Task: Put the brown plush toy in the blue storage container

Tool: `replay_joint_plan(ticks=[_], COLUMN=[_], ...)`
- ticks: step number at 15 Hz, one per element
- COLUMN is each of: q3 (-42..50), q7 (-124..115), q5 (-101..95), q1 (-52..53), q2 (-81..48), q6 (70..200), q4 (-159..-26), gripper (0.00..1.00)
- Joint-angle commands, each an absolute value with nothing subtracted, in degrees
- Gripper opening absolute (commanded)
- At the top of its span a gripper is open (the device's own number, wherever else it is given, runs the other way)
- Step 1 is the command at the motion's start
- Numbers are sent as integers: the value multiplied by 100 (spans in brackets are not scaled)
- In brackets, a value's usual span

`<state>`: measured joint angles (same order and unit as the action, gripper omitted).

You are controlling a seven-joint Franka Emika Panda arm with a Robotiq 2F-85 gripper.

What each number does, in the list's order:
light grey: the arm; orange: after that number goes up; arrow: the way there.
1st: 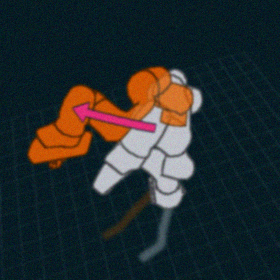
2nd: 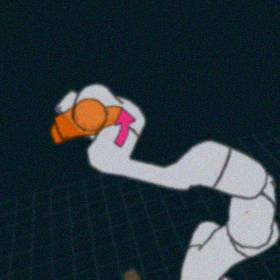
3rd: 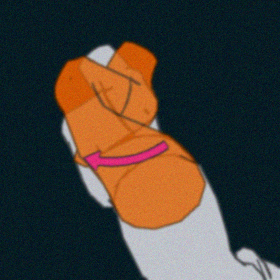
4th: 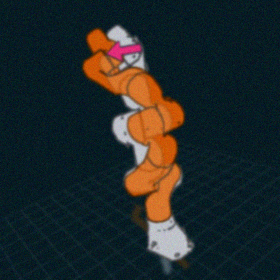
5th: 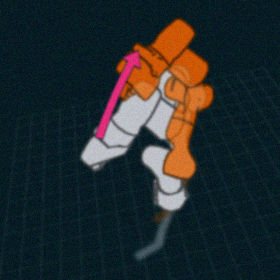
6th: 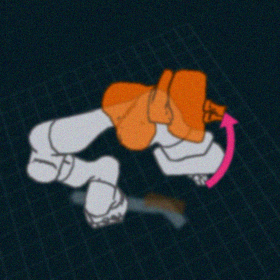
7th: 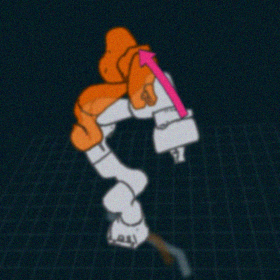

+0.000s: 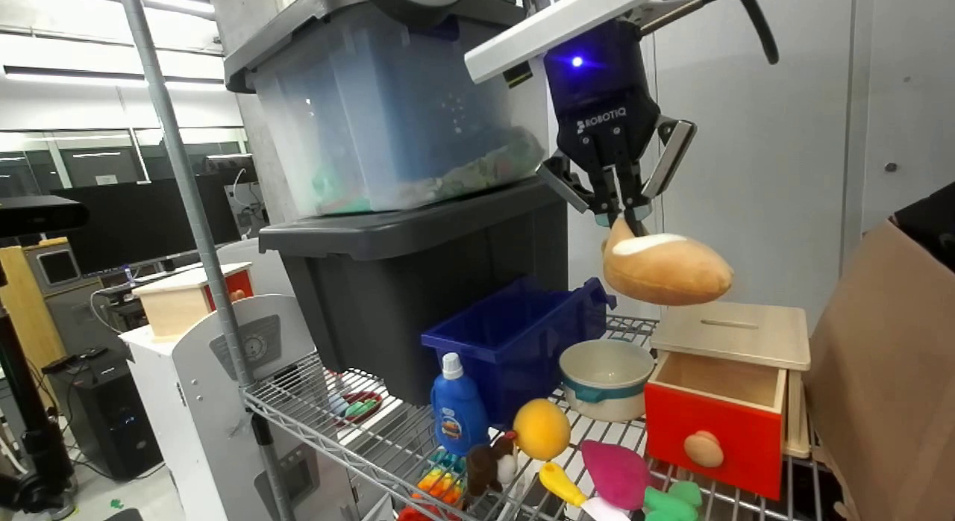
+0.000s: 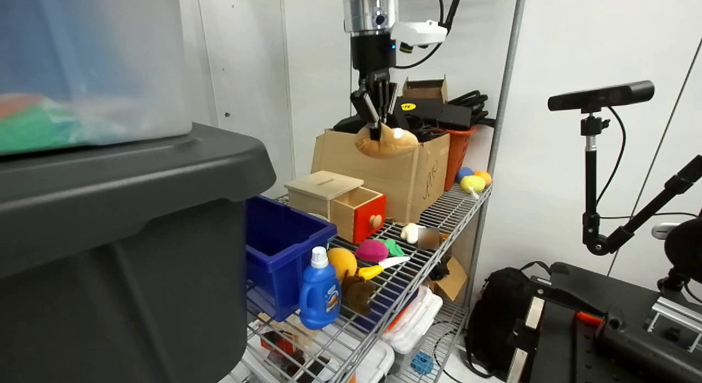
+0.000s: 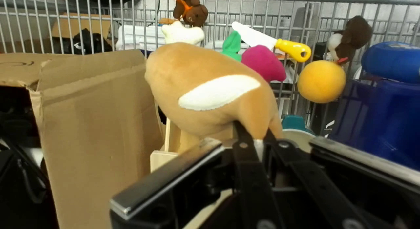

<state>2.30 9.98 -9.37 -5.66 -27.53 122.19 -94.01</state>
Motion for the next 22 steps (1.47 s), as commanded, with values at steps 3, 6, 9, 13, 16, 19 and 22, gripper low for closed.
replay_joint_plan(ticks=[3, 6, 9, 13, 16, 19, 22], q3=[106, 26, -18, -62, -88, -128, -169], q7=[1198, 1239, 1211, 1196, 1220, 1344, 1493], q5=[-805, -816, -845, -850, -844, -851, -866], q1=[-506, -431, -319, -196, -157, -147, -139], q2=[-2950, -3000, -3029, -3035, -3049, -3066, -3095], q6=[12130, 12131, 12087, 12061, 12144, 12323, 12490], q4=[-8933, -8813, -8718, -8659, -8662, -8669, -8642], gripper=[2, 2, 2, 2, 2, 2, 2])
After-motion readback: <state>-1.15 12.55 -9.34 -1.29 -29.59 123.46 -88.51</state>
